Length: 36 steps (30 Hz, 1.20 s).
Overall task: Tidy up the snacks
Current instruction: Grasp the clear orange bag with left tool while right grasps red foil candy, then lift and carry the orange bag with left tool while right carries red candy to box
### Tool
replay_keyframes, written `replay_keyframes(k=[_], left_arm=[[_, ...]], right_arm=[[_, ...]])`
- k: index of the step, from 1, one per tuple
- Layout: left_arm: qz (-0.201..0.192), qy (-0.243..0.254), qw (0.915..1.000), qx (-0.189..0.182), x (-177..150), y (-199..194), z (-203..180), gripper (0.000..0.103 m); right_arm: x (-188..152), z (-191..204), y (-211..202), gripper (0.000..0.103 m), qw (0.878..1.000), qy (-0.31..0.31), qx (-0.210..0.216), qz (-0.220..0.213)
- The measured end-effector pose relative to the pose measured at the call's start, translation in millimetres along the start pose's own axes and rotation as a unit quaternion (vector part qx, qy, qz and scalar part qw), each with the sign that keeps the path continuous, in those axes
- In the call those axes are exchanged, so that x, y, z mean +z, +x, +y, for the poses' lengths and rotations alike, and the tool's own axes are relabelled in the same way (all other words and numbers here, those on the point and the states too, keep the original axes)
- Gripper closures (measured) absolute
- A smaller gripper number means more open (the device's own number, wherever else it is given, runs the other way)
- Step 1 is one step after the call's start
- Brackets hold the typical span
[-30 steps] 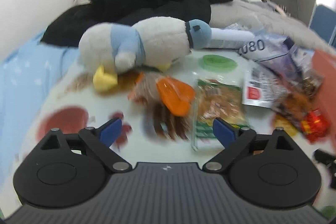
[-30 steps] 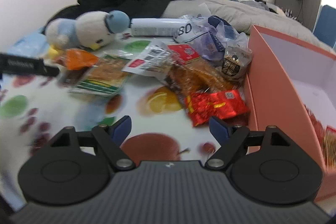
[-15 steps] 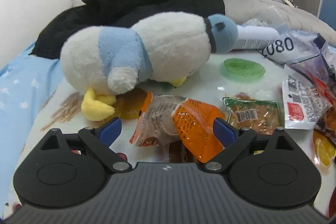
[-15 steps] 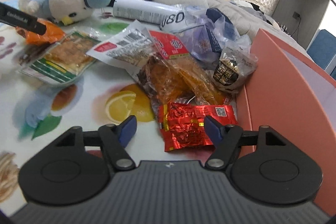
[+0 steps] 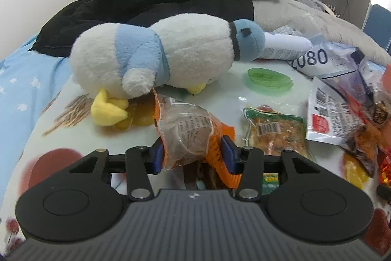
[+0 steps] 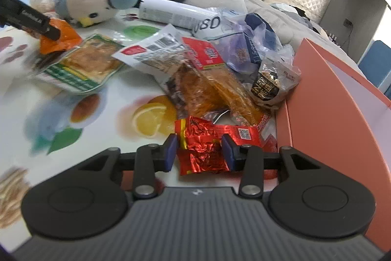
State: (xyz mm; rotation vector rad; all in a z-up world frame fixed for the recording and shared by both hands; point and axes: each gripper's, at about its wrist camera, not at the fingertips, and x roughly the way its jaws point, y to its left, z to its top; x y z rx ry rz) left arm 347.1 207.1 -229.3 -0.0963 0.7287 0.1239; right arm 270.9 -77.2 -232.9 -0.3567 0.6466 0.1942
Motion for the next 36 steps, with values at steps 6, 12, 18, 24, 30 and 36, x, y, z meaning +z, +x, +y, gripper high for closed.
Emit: replay_keyframes(k=[6, 12, 18, 24, 30, 36], left_arm=[[0.004, -0.024, 0.9997, -0.009, -22, -43, -2, 0.051], [0.019, -0.047, 0.9981, -0.035, -56, -90, -16, 0.051], [0.029, -0.062, 0.9952, -0.07, -93, -132, -42, 0.051], [0.046, -0.07, 0.992, -0.095, -119, -148, -65, 0.051], [0.058, -0.07, 0.9898, -0.109, -131, -153, -74, 0.05], [0.056, -0.059, 0.9906, -0.11, -133, -154, -76, 0.021]], right_arm=[[-11, 9, -29, 0.061, 1.0, -0.008, 0.018, -0.001], [-29, 17, -63, 0.061, 0.999, -0.017, 0.039, 0.003], [-47, 22, -95, 0.061, 0.998, -0.026, 0.062, 0.005], [-61, 19, -116, 0.06, 0.997, -0.025, 0.076, 0.003], [-68, 13, -126, 0.059, 0.995, -0.011, 0.102, 0.008], [-70, 7, -123, 0.037, 0.991, 0.011, 0.129, 0.02]])
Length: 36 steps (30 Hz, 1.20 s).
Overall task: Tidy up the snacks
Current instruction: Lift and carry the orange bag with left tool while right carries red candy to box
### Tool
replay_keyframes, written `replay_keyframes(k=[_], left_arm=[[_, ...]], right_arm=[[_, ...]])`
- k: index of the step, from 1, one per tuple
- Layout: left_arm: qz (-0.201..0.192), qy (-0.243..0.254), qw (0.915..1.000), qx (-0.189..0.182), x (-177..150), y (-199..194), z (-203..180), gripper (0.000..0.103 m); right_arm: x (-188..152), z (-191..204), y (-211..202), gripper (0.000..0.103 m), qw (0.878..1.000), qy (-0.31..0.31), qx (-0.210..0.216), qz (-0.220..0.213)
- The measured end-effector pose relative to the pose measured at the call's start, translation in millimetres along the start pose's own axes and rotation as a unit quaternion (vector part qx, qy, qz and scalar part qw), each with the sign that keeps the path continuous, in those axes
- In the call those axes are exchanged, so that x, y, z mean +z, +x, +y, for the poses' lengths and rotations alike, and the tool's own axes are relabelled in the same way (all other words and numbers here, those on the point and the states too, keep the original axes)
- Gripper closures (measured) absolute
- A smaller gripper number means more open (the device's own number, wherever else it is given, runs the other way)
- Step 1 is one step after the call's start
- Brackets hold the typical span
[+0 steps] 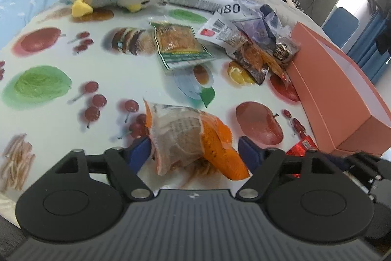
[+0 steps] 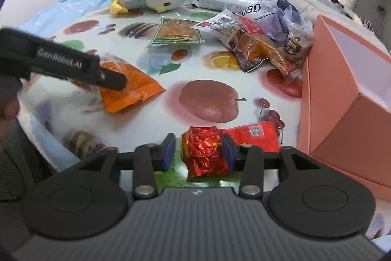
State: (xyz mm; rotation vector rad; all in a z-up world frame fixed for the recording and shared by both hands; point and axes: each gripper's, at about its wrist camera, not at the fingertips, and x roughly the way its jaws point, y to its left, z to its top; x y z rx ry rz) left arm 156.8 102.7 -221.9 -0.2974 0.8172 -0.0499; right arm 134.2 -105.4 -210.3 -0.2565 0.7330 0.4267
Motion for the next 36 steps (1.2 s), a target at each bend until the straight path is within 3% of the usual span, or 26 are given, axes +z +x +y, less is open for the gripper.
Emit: replay_keyframes(k=[2, 8, 13, 15, 21, 28, 36], left_arm=[[0.003, -0.001, 1.0, 0.0, 1, 2, 2, 0.021], [-0.002, -0.004, 1.0, -0.003, 7, 6, 6, 0.021], [0.002, 0.003, 1.0, 0.005, 9, 20, 5, 0.023], [0.013, 0.007, 0.9999, 0.007, 8, 27, 4, 0.031], [0.009, 0.012, 0.9999, 0.006, 8, 27, -3, 0.041], [-0.002, 0.011, 0.9999, 0.001, 11, 7, -14, 0.043], [-0.024, 0.015, 0.9996, -0.008, 19, -46, -41, 0.042]], right_arm=[[1, -4, -2, 0.028, 1.0, 0.016, 0.001, -0.007], [1, -15, 0, 0.029, 0.999, 0.045, 0.02, -0.013], [-1, -15, 9, 0.038, 0.999, 0.033, 0.028, -0.002], [-4, -15, 14, 0.053, 0.999, 0.033, 0.032, 0.012], [-8, -18, 18, 0.066, 0.999, 0.04, 0.022, 0.021], [-4, -23, 3, 0.069, 0.998, 0.058, 0.021, 0.01], [8, -30, -41, 0.069, 0.996, 0.085, 0.02, -0.035]])
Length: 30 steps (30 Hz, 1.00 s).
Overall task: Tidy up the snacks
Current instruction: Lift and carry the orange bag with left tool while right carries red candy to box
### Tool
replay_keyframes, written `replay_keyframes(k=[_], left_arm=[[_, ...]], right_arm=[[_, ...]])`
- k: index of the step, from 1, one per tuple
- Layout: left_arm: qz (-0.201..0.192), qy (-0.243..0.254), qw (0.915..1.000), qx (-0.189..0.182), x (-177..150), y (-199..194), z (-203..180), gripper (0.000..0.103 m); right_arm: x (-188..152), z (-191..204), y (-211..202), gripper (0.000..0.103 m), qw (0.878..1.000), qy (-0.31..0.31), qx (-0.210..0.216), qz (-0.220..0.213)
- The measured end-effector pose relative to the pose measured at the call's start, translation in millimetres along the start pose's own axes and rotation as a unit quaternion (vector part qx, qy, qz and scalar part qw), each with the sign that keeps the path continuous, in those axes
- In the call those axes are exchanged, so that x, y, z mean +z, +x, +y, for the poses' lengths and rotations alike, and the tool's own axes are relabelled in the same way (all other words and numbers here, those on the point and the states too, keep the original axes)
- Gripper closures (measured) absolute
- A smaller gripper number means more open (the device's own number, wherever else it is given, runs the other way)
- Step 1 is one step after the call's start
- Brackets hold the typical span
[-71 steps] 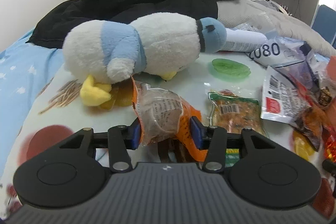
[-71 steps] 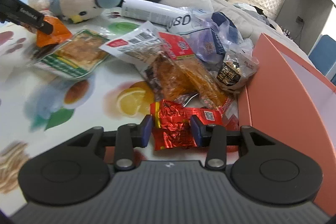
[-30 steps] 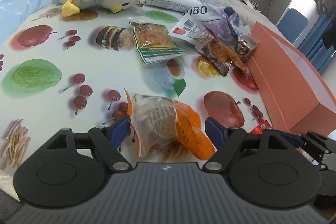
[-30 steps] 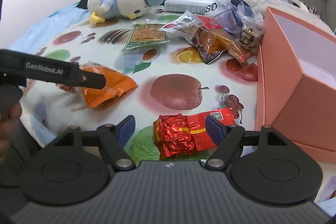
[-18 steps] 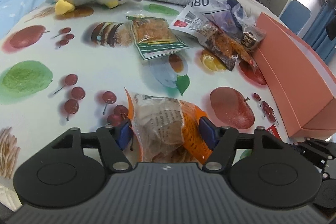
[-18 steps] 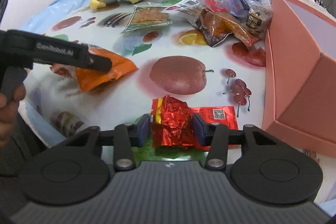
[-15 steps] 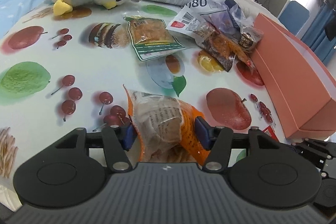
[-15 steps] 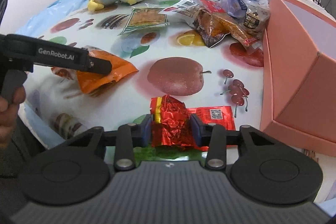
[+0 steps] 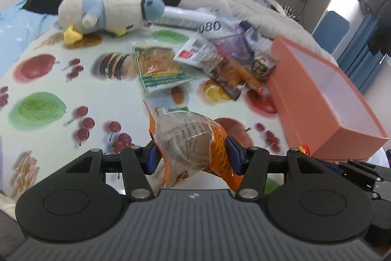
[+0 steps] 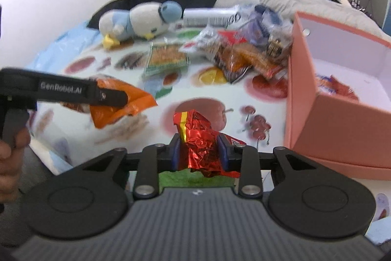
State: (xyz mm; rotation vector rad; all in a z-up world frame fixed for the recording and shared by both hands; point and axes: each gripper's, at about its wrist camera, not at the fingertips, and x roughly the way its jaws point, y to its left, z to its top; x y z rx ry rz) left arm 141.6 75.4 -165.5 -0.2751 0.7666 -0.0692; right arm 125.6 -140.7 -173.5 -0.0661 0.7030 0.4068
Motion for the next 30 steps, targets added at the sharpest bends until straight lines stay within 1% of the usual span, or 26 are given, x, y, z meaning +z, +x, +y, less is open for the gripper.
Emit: replay_keyframes(k=[5, 11, 16, 23, 30], left_arm=[[-0.007, -0.004, 1.0, -0.005, 6, -31, -18, 0.042], [-0.015, 0.004, 0.9997, -0.017, 11, -65, -43, 0.042], [-0.02, 0.013, 0.9992, -0.031, 12, -85, -64, 0.042], [-0.019, 0.037, 0.997, -0.064, 10, -100, -101, 0.042], [-0.012, 0.066, 0.9922, -0.106, 6, -97, -149, 0.042]], right_arm=[[12, -4, -33, 0.069, 0.999, 0.018, -0.002, -0.028], [22, -8, -76, 0.069, 0.998, 0.039, -0.005, -0.055], [26, -11, -108, 0.069, 0.996, 0.051, -0.014, -0.075], [22, -25, -146, 0.069, 0.991, 0.071, -0.05, -0.1], [7, -53, -179, 0.069, 0.984, 0.103, -0.091, -0.115]])
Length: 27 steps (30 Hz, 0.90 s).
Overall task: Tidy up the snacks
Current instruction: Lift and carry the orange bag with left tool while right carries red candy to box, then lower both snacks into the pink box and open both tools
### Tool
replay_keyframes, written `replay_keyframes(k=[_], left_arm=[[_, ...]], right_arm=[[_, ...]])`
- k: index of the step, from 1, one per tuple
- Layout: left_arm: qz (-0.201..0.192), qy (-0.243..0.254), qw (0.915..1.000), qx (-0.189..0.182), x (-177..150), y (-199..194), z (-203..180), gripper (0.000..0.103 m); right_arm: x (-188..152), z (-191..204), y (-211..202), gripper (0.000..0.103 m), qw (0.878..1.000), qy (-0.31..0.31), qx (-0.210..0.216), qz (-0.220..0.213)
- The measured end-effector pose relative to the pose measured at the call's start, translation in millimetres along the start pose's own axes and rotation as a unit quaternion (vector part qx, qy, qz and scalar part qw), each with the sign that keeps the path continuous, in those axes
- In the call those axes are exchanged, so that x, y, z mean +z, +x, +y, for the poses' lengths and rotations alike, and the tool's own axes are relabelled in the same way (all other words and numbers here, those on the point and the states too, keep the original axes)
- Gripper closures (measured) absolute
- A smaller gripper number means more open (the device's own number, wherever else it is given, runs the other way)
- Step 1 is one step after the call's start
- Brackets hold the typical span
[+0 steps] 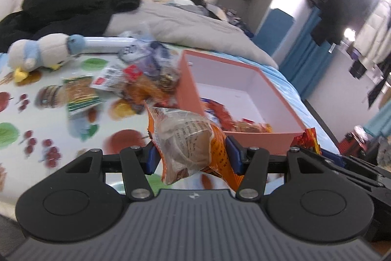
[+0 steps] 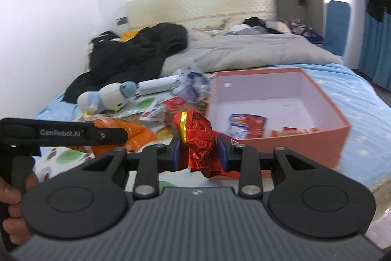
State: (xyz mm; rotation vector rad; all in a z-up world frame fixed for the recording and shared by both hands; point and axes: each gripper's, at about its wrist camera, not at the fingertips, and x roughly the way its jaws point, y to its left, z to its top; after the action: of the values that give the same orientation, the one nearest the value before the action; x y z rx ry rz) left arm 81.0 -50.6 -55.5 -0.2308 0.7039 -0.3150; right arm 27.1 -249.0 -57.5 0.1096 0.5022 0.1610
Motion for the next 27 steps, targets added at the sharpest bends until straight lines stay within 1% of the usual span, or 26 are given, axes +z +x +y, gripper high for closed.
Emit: replay_keyframes(k=[3, 7, 10, 13, 15, 17, 18, 20, 22, 24, 27], left_arm=[[0.007, 0.019, 0.9996, -0.018, 4, 15, -19, 0.042], [0.015, 0.041, 0.9983, -0.039, 22, 43, -40, 0.042], [0.011, 0.059, 0.997, -0.049, 44, 63, -56, 0.042], [-0.003, 0.074, 0.9956, -0.057, 69, 77, -74, 0.042], [-0.011, 0.085, 0.9946, -0.057, 88, 88, -85, 0.042], [-0.022, 0.092, 0.9936, -0.062, 108, 101, -95, 0.042], [-0.021, 0.093, 0.9937, -0.06, 117, 107, -99, 0.042], [-0.014, 0.089, 0.9935, -0.069, 134, 123, -105, 0.042], [-0.005, 0.089, 0.9939, -0.065, 148, 141, -109, 0.042], [0.01, 0.084, 0.994, -0.07, 155, 159, -110, 0.042], [0.031, 0.074, 0.9945, -0.068, 155, 185, -106, 0.042]], right_arm=[[0, -19, -7, 0.069, 1.0, 0.012, -0.018, -0.001], [4, -43, -6, 0.069, 0.999, 0.022, -0.041, -0.009], [14, -62, 1, 0.069, 0.998, 0.022, -0.054, -0.015], [30, -80, 13, 0.069, 0.998, 0.017, -0.06, -0.024], [40, -88, 21, 0.069, 0.996, -0.002, -0.077, -0.043], [51, -96, 34, 0.069, 0.995, -0.01, -0.086, -0.05], [57, -102, 41, 0.069, 0.995, -0.01, -0.084, -0.052], [69, -110, 56, 0.069, 0.994, -0.016, -0.088, -0.055], [78, -120, 67, 0.069, 0.995, -0.012, -0.088, -0.054], [86, -132, 81, 0.069, 0.995, -0.002, -0.085, -0.043], [89, -145, 101, 0.069, 0.996, 0.004, -0.082, -0.021]])
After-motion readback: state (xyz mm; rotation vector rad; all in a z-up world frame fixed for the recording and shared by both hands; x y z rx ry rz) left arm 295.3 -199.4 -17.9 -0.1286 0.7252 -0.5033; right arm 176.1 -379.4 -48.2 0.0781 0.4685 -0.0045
